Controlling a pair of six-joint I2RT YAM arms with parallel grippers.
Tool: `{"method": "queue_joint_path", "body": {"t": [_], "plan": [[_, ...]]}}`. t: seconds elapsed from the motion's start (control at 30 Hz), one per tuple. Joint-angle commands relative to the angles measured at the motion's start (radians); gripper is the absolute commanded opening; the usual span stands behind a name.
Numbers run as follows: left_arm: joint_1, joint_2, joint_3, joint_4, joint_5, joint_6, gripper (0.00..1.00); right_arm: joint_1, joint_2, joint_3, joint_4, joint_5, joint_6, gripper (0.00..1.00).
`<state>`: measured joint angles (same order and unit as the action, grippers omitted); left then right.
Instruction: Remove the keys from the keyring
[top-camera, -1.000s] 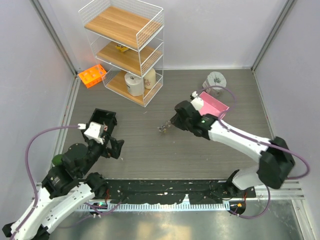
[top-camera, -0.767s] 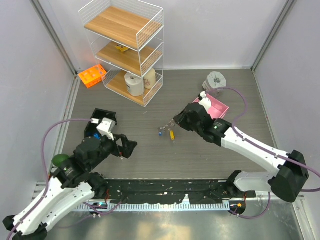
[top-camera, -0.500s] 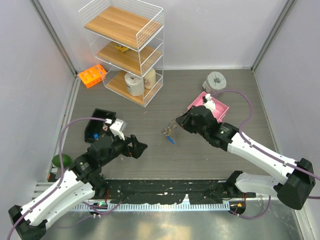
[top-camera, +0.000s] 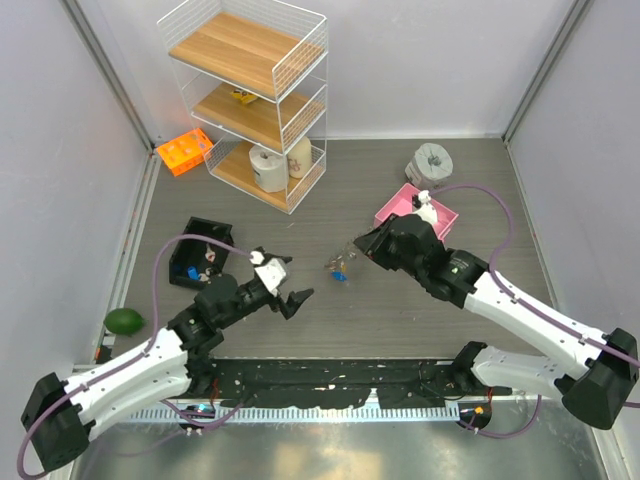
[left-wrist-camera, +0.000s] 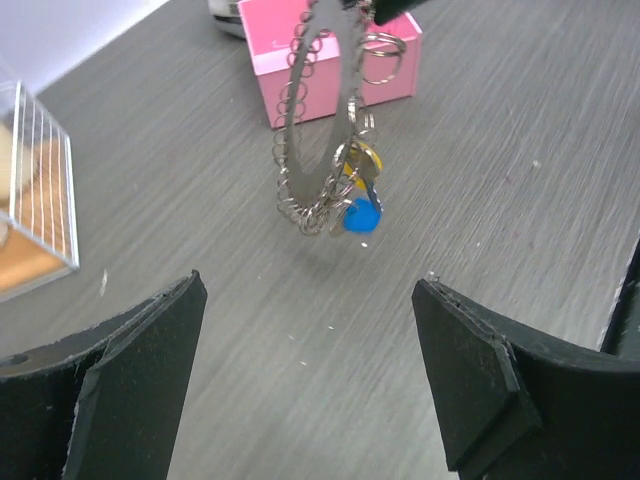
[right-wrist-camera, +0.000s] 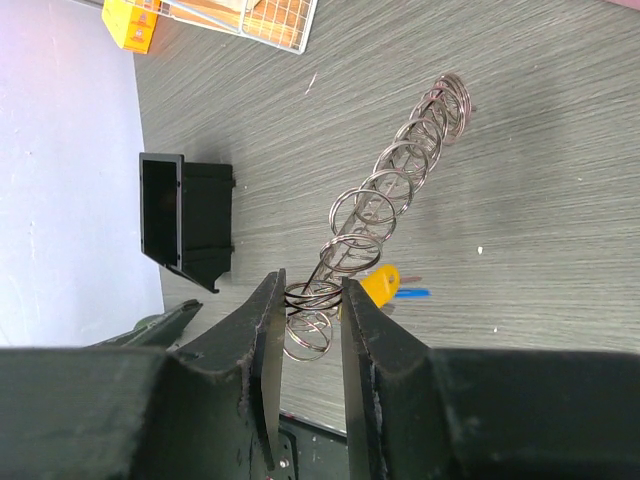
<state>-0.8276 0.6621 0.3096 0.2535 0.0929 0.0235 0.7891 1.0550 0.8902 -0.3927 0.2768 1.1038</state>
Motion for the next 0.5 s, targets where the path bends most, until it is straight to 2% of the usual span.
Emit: {"method": "queue_joint_path", "body": {"t": [0.0, 0.17, 0.3, 0.47], "plan": [[-0.018, 0.086, 0.063, 0.109, 0.116, 0.311, 0.9, 0.001, -0.043, 0.049, 0.032, -0.011, 0.018, 0.05], [-0.039, 0.182, 0.102, 0.134, 0.108, 0.401, 0.88, 0.001, -0.053, 0.062, 0.026, -0.027, 0.016, 0.05], [-0.039, 0.235, 0.106, 0.216, 0.114, 0.409, 0.88, 0.001, -0.061, 0.064, 0.028, -0.037, 0.018, 0.05], [-0.041, 0.321, 0.163, 0.224, 0.153, 0.397, 0.86, 0.001, -0.066, 0.062, 0.028, -0.054, 0.021, 0.05]]}}
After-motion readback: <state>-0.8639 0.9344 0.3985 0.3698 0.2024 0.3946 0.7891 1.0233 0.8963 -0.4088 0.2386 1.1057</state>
